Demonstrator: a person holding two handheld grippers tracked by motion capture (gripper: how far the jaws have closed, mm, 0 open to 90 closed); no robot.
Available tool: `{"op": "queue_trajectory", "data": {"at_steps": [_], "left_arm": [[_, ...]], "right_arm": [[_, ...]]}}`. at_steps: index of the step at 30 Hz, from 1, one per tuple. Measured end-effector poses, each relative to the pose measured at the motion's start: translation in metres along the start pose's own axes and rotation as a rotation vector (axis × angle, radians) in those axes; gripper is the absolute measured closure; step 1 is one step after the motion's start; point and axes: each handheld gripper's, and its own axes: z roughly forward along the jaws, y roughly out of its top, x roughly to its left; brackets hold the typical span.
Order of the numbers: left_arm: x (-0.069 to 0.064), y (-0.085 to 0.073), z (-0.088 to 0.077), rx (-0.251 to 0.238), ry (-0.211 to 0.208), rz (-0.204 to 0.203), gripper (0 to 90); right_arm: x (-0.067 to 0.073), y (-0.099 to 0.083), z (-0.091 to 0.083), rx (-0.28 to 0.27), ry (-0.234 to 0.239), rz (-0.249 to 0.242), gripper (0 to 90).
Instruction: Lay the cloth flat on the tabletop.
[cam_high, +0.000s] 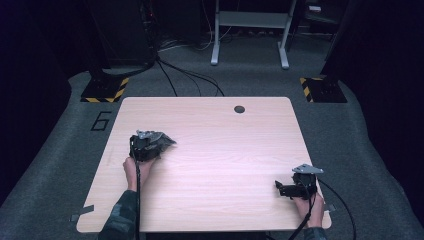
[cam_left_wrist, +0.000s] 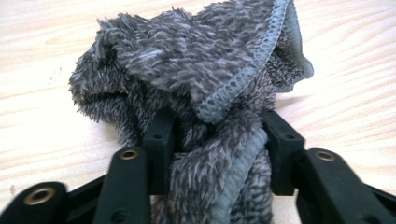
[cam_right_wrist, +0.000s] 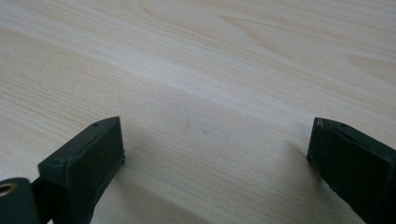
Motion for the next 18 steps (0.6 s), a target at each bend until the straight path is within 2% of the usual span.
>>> {"op": "queue_trajectory", "data": {"at_steps": [6, 10, 18], "left_arm": [[-0.003, 0.002, -0.008, -0.035, -0.016, 0.01, 59.1], [-0.008, 0.005, -0.015, -0.051, -0.019, 0.035, 59.2], [-0.018, 0.01, -0.03, -0.066, -0.054, 0.077, 59.2]], "right_arm": [[0.0, 0.0, 0.0, 0.0, 0.0, 0.0, 3.3], [0.0, 0.0, 0.0, 0.0, 0.0, -0.001, 3.2], [0.0, 0.0, 0.0, -0.001, 0.0, -0.001, 3.2]]}}
